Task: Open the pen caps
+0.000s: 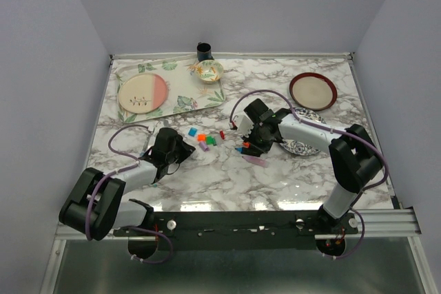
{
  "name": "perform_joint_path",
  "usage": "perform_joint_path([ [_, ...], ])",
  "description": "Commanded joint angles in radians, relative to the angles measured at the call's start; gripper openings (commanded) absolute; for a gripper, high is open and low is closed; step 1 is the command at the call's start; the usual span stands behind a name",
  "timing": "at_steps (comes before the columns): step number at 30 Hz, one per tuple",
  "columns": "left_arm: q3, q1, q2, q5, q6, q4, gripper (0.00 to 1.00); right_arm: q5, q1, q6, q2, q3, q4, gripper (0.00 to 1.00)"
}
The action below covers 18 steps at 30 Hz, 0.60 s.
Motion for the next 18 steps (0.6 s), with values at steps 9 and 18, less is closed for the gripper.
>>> perform_joint_path([
  [9, 0.046, -0.012, 0.050, -0.077, 0.006, -0.029, 0.37, 0.029, -0.008, -0.010, 0.021, -0.006, -0.012, 0.27],
  [18, 0.046, -0.012, -0.022, -0.103, 0.015, -0.085, 0.50, 0.026, -0.010, -0.008, 0.017, -0.005, -0.016, 0.29],
])
